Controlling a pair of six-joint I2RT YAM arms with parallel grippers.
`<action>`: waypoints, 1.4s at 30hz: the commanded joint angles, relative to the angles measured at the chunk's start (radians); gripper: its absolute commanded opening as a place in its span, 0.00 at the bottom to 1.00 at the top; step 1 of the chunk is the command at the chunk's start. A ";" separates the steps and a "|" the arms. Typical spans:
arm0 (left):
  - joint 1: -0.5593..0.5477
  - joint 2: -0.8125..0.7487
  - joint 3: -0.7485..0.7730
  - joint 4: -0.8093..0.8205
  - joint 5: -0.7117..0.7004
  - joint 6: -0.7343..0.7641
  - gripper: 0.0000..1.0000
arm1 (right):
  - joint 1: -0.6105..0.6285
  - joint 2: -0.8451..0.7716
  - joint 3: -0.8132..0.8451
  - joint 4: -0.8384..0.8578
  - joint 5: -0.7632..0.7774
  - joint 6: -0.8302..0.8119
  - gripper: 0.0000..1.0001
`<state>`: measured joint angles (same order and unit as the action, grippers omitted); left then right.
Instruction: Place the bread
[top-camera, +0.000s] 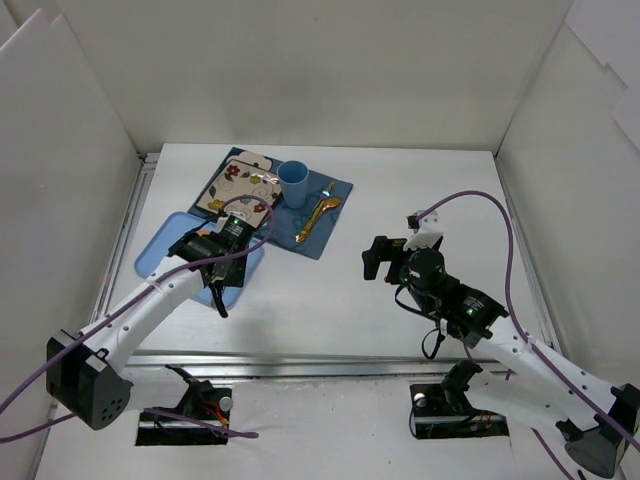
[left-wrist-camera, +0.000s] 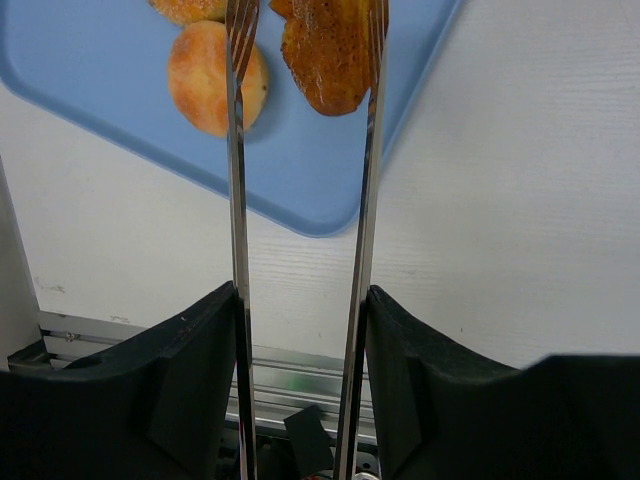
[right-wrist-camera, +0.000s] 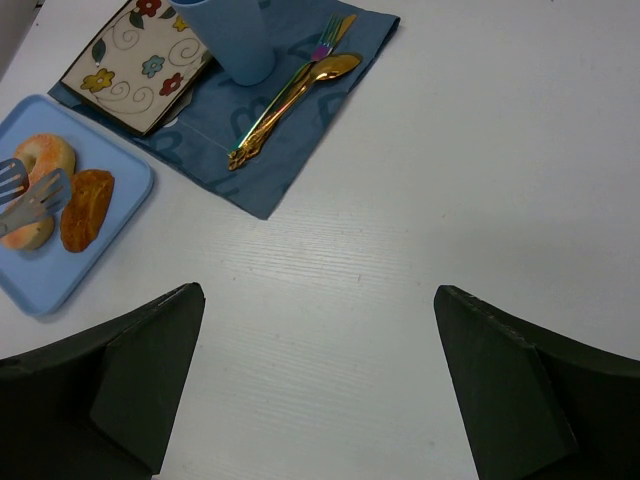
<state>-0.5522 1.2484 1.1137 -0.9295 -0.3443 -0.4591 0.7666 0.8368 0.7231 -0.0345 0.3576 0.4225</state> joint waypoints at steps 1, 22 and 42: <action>0.011 0.023 0.012 0.037 -0.010 0.010 0.45 | 0.002 0.010 0.052 0.042 0.015 0.002 0.98; 0.020 0.178 0.002 0.096 -0.013 0.004 0.46 | -0.001 -0.005 0.053 0.039 0.011 0.002 0.98; 0.009 0.063 0.047 0.005 -0.044 -0.033 0.20 | 0.000 0.010 0.056 0.041 0.003 0.004 0.98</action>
<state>-0.5350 1.3716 1.0977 -0.8715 -0.3431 -0.4660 0.7666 0.8360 0.7242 -0.0353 0.3573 0.4229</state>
